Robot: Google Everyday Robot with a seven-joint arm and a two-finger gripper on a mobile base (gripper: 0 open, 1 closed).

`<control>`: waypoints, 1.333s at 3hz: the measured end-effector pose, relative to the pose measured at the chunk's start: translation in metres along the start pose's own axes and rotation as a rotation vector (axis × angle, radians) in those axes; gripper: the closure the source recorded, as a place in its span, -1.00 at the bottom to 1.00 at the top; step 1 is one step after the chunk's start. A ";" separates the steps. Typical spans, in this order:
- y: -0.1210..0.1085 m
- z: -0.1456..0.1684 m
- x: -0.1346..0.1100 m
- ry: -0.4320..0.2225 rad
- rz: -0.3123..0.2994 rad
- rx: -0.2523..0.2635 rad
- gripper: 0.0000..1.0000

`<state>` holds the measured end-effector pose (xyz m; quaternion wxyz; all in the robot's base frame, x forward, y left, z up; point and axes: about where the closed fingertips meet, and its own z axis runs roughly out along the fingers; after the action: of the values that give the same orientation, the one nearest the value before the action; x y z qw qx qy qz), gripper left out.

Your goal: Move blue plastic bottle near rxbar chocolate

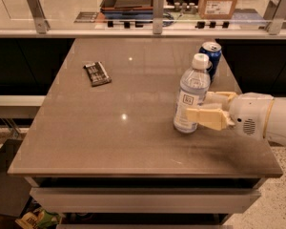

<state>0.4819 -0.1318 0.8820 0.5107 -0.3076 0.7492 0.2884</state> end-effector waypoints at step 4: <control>-0.020 0.093 -0.082 -0.008 -0.108 0.035 1.00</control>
Offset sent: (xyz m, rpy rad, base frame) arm 0.0122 -0.0107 -0.0072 0.0240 0.0069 -0.0539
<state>0.5756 -0.0618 0.9284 0.5338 -0.3374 0.7344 0.2487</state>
